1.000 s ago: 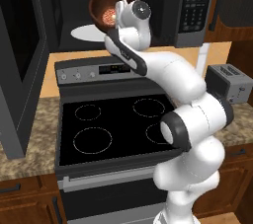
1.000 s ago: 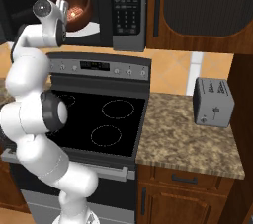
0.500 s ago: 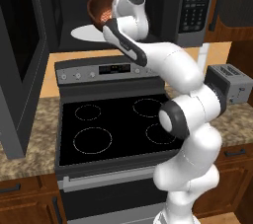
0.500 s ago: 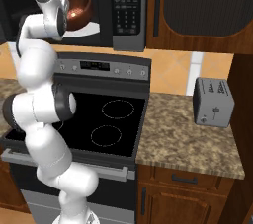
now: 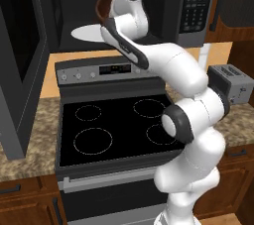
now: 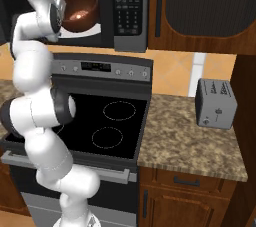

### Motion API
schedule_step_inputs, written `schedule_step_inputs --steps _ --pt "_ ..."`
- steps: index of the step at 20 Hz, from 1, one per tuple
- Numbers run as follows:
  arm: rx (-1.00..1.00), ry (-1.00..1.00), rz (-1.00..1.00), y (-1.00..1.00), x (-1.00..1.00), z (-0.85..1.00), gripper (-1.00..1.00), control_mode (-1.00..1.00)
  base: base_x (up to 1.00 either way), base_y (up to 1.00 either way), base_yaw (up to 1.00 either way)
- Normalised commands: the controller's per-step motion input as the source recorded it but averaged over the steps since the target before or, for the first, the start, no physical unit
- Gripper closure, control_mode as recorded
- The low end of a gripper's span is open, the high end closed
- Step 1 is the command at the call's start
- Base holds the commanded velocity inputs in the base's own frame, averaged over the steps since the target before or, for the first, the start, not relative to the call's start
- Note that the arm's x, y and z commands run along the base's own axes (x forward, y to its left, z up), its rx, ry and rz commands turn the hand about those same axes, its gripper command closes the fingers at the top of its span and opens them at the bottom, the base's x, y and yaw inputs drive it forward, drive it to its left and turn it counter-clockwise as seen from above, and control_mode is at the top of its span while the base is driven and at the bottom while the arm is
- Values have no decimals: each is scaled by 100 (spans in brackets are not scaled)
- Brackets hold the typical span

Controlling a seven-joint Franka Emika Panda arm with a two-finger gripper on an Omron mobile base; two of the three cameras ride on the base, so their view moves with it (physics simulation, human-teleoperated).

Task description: Open the microwave, place the bowl with waffle inside the microwave, then close the microwave door and turn it on.

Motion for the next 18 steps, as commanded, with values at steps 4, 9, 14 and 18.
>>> schedule_step_inputs --steps 4,9,14,18 --pt "2 -41 0 -6 -47 -87 -100 -100 0 0 0" --pt "2 -43 0 7 -40 -19 -100 -100 0 0 0" --pt "5 -22 0 2 -4 0 -100 -100 0 0 0" --pt "10 -7 0 0 -86 0 -100 -100 0 0 0"
